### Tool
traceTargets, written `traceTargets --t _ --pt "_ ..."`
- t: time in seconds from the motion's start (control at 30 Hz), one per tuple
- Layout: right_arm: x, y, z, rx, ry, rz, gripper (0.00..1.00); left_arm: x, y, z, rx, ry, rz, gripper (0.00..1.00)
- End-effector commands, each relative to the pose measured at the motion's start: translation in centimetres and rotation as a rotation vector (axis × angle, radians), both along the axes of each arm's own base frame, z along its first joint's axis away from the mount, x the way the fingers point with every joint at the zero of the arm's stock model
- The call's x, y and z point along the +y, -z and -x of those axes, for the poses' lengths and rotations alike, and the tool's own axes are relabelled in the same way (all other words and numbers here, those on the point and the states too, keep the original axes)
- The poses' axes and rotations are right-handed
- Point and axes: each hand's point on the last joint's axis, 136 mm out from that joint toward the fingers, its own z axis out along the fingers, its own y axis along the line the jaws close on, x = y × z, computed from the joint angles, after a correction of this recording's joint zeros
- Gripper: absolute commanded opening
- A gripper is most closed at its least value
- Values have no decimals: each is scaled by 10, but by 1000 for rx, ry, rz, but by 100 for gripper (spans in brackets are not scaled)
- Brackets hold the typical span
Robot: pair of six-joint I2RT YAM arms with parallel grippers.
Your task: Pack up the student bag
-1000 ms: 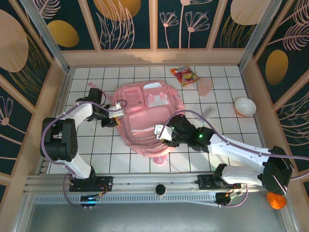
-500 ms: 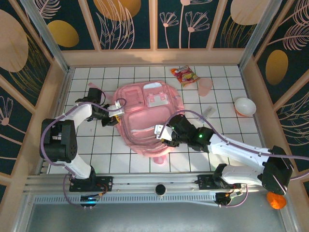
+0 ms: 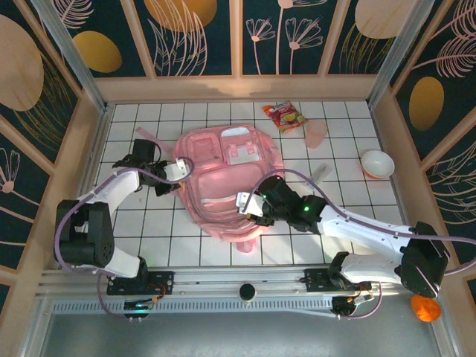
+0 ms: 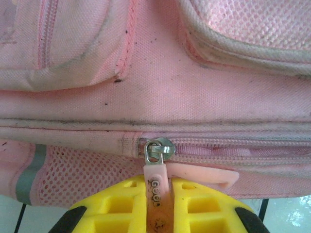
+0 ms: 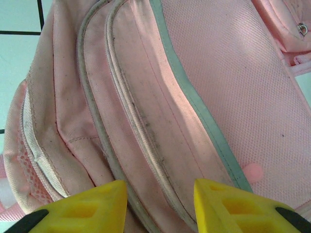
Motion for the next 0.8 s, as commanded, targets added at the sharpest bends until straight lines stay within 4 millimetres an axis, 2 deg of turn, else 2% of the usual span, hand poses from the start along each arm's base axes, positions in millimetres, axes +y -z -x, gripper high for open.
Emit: traceTargets --t 0.0,0.2,0.47,0.53,0.77 --pt "10 -4 -2 6 9 -41 41 -4 -2 1 -90 23 -27 7" --pt "15 -1 -1 20 4 -44 41 -9 0 2 -126 -18 16 18" --pt "14 -3 -1 17 7 -51 41 -17 1 -5 -39 -50 71 27" --pt "13 -3 0 22 9 -51 40 -19 -1 -4 -35 -43 84 27" --pt "12 -1 0 27 14 -50 40 -18 -14 -2 -71 -38 87 16"
